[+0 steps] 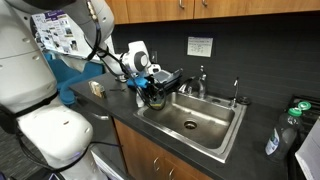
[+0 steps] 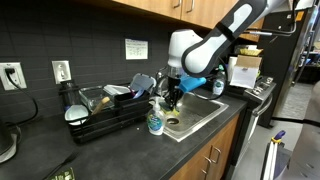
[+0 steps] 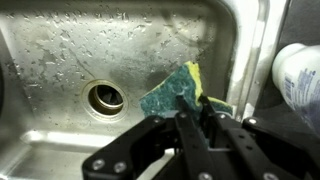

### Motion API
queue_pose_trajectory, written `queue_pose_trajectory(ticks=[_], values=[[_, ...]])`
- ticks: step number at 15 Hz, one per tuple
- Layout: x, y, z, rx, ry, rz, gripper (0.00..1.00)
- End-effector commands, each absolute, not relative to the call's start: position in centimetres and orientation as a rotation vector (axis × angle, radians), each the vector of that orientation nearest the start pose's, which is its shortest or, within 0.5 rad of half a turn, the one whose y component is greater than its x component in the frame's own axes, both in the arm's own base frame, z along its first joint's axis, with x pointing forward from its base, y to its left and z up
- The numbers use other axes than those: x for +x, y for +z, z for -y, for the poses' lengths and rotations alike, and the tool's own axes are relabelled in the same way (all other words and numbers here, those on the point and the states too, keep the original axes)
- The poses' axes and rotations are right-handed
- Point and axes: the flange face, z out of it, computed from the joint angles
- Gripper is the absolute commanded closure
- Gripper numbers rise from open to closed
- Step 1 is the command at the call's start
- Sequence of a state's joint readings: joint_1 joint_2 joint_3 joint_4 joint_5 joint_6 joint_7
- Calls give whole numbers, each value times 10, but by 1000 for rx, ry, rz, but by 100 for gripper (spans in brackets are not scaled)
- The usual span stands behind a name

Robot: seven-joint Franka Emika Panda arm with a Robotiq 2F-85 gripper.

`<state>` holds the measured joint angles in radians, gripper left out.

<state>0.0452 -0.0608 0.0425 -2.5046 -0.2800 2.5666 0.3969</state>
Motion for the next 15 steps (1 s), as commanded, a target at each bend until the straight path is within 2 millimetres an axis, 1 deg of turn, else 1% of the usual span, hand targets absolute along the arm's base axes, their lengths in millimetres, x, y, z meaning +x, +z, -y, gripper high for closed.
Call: queue_pose_trajectory(ticks=[1, 6, 15], values=[[463, 321, -62, -3260, -217, -75, 96], [455, 317, -84, -3265, -192, -4, 96], [441, 311, -103, -3256, -105, 61, 96]])
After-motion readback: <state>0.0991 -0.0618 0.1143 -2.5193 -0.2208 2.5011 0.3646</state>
